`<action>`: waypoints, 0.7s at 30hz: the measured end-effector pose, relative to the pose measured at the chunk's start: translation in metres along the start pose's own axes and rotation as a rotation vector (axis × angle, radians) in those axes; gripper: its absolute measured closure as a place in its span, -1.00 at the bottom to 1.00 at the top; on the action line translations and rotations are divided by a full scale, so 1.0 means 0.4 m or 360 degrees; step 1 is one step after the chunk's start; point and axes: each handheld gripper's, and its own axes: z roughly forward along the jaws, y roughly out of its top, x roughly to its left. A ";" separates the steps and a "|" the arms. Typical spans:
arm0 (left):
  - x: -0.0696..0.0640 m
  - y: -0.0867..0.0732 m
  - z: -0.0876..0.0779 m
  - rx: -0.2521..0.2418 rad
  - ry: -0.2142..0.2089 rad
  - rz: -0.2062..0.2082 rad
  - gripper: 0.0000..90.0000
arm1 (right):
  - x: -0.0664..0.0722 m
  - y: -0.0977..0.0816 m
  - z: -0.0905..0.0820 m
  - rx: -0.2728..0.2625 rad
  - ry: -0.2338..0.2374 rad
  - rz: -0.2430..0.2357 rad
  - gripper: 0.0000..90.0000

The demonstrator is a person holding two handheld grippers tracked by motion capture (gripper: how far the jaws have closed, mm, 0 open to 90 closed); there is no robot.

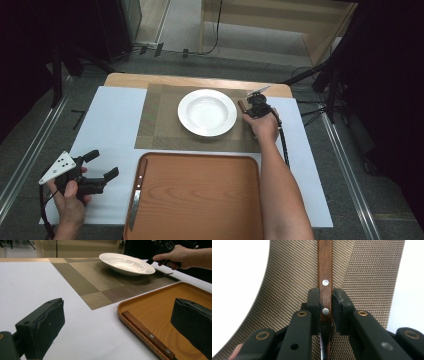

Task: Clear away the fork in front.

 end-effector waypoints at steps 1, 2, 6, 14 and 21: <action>0.000 0.000 0.000 -0.0001 0.0001 0.0003 -1.00 | 0.000 -0.002 0.000 -0.0012 0.0001 0.0004 0.69; 0.000 0.000 0.000 -0.0002 0.0001 0.0001 -1.00 | -0.001 -0.004 0.000 -0.0022 0.0000 -0.0004 0.69; 0.002 0.000 0.000 -0.0003 0.0003 0.0000 -1.00 | -0.001 -0.010 0.000 -0.0056 -0.0001 -0.0011 0.70; 0.002 0.001 0.000 -0.0002 0.0006 0.0002 -1.00 | -0.016 -0.036 -0.011 -0.0165 0.0071 0.0056 0.70; -0.002 0.002 0.002 0.0004 0.0005 0.0014 -1.00 | -0.025 -0.066 -0.052 -0.0329 0.0115 0.0050 0.70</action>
